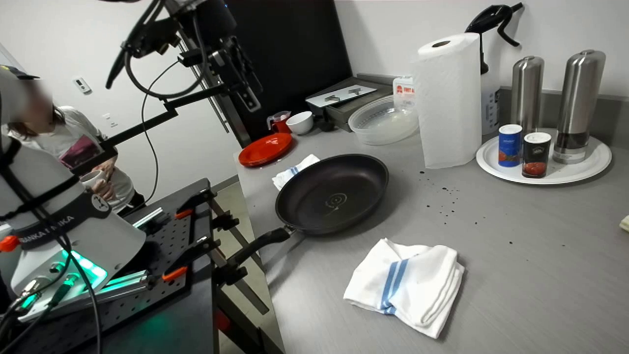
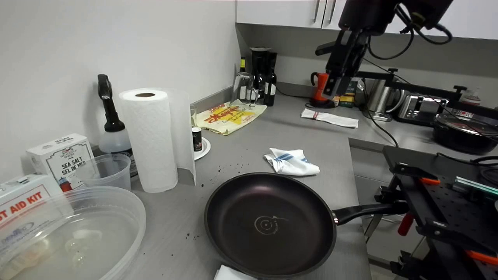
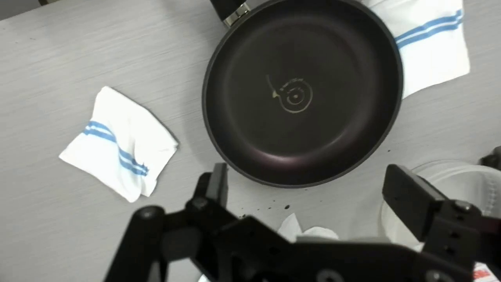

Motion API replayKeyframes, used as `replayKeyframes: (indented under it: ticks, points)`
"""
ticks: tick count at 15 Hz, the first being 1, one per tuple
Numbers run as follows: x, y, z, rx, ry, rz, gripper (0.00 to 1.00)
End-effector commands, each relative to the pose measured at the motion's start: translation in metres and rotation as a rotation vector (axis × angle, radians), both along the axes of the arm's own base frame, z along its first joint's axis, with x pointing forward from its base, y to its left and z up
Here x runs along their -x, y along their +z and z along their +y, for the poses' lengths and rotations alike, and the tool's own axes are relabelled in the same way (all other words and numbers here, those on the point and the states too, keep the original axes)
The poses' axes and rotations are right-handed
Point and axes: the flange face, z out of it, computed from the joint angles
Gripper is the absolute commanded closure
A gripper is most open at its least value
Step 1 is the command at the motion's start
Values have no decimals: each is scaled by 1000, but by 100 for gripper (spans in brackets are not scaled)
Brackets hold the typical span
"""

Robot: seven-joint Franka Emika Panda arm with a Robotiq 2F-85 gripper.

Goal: Pick up the cloth from the counter and wipe the pan

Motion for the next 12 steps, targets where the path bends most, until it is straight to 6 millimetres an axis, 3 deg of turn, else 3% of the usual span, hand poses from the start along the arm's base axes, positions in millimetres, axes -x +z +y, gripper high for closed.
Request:
replayKeyframes:
  ticks: [1,6,12]
  points:
    - [-33,-29,-42,49,-58,1,0]
    - [-61,-44,-103,39,-81,18,0]
    - [-62,-60,-179,41,-65,38,0]
